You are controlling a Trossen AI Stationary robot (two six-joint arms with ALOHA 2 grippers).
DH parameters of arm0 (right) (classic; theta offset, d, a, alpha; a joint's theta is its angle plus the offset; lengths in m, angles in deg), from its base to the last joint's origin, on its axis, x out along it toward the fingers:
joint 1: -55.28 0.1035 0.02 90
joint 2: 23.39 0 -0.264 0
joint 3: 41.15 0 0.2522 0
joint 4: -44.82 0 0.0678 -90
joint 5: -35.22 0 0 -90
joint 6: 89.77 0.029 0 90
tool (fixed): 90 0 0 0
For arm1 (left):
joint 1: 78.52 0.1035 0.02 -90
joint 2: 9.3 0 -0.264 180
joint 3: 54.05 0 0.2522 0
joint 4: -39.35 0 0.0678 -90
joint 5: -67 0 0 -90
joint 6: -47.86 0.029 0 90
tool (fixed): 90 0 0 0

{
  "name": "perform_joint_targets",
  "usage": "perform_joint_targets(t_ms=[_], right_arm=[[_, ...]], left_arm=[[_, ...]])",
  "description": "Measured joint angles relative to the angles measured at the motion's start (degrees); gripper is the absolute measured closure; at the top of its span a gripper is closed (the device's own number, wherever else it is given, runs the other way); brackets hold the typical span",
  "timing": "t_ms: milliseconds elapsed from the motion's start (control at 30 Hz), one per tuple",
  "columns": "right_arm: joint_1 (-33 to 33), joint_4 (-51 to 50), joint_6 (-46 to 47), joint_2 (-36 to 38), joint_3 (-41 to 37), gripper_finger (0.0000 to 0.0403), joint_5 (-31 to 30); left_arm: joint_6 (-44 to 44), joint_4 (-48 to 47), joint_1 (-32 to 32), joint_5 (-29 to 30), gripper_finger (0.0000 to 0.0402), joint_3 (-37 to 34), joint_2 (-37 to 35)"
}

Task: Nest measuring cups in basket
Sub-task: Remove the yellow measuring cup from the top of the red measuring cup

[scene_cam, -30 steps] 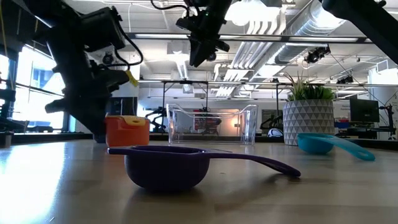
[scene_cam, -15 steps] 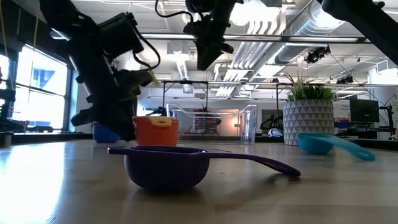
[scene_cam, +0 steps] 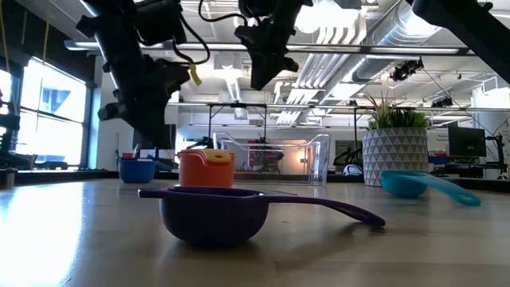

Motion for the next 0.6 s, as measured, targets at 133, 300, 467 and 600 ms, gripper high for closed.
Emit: perform_joint_targets(t_ms=[133,300,467,600], right_arm=[[0.9,-0.22,3.09,0.0,0.0,0.0331,2.54],[2.72,-0.22,9.08,0.0,0.0,0.0331,2.92],[4.97,-0.22,15.85,0.0,0.0,0.0331,5.5],[7.18,-0.22,20.3,0.0,0.0,0.0331,5.57]], left_arm=[[6.2,-4.39,2.83,2.52,0.0367,1.36,-5.02],[14.62,-5.87,6.79,3.16,0.0367,1.71,-11.82],[23.67,-7.18,10.29,3.06,0.0367,1.69,-17.8],[30.07,-7.57,12.72,2.98,0.0367,1.69,-21.62]])
